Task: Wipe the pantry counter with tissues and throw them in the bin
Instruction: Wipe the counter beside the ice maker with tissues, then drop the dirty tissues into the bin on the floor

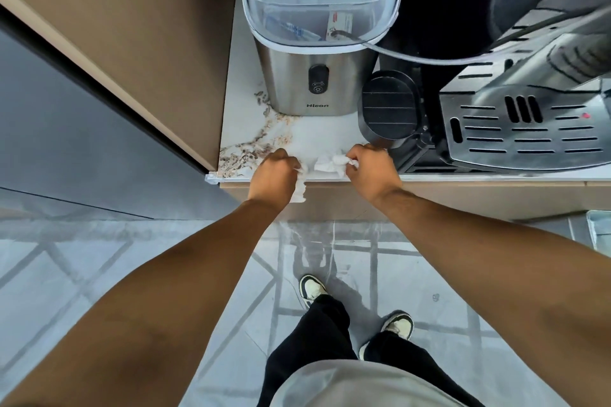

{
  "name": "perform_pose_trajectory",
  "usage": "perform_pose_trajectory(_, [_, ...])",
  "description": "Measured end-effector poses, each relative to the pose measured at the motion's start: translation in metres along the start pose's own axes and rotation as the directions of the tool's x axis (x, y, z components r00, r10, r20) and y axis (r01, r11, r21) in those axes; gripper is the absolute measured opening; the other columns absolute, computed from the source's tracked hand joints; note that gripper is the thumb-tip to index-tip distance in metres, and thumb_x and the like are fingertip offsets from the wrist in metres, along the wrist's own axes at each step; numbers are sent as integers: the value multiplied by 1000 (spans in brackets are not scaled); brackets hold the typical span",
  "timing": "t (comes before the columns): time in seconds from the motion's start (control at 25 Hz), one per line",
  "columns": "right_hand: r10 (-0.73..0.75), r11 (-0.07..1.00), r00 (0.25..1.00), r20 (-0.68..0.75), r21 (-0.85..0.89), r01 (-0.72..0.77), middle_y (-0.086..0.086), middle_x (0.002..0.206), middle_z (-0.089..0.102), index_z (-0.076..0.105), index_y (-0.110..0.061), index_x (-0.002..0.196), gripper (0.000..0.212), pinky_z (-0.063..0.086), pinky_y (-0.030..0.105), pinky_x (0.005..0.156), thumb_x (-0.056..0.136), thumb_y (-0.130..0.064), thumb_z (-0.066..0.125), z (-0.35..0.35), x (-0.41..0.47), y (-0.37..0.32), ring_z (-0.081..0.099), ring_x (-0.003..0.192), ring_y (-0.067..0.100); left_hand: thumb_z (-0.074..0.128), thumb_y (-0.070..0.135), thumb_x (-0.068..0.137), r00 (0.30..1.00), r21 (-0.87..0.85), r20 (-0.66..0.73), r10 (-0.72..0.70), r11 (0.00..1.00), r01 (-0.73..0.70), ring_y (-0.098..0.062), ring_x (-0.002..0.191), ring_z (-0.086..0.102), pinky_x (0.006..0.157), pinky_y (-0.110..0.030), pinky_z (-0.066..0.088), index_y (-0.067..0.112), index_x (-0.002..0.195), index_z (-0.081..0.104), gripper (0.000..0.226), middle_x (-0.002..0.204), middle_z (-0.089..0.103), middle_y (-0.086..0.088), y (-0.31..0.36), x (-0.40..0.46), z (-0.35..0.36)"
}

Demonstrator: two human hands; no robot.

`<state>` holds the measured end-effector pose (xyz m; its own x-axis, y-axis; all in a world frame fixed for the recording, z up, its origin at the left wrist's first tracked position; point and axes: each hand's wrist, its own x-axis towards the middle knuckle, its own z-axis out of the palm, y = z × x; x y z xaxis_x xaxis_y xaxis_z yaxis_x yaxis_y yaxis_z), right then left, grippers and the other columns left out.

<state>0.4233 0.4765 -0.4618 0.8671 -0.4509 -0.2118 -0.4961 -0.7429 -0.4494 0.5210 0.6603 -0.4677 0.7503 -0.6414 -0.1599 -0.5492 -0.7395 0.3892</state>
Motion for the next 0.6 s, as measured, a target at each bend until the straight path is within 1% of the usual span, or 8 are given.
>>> perform_pose_trajectory(0.08, [8,999,1000,-4,35,-8,14,106,66,67,-10,107,20,47,34,79,88,-12,61,-8,-13,10,61,97,32,56,0,93,1000,1,-3,9,1000,-9,-36,99,64,86,-41,54,6,113,72,26,116,64,-17,15,-10,0])
perform_pose_trajectory(0.2, [3,998,1000,5,62,-3,14,108,66,65,-11,108,23,47,32,79,86,-9,61,-21,-40,32,62,97,32,57,2,93,1000,-3,-11,18,1000,-18,-37,98,64,85,-39,53,6,110,73,24,113,64,-17,43,-27,6])
perform_pose_trajectory(0.28, [-9,996,1000,27,84,7,15,114,65,64,-13,117,31,51,36,86,86,-8,60,-31,-62,54,62,101,32,57,4,92,1000,7,-9,22,1000,-22,-37,96,64,84,-38,53,6,109,74,23,112,64,-17,69,-39,14])
perform_pose_trajectory(0.36, [-24,996,998,58,85,19,15,121,61,61,-17,128,39,50,36,95,90,-7,56,-42,-87,80,61,106,31,58,5,92,999,17,13,40,999,-40,-37,93,65,83,-40,54,6,106,75,22,110,64,-17,98,-50,26])
perform_pose_trajectory(0.48, [25,998,997,77,60,-30,12,136,56,61,-25,132,40,50,32,97,96,-13,49,-58,-123,120,60,113,27,58,7,91,994,45,57,94,994,-96,-37,95,65,83,-43,54,8,103,76,21,110,66,-17,142,-61,45])
perform_pose_trajectory(0.56, [93,993,994,55,65,-96,12,142,53,63,-25,131,38,50,34,97,97,-14,49,-71,-149,154,60,116,27,58,8,91,985,59,81,150,986,-155,-35,100,65,84,-43,54,11,102,76,21,112,69,-14,179,-66,59])
perform_pose_trajectory(0.6, [125,989,991,37,70,-127,12,142,54,63,-23,130,37,50,35,98,97,-14,50,-77,-163,172,60,117,28,58,9,91,978,58,98,182,980,-188,-34,103,65,84,-42,55,12,103,76,22,114,70,-12,200,-69,67])
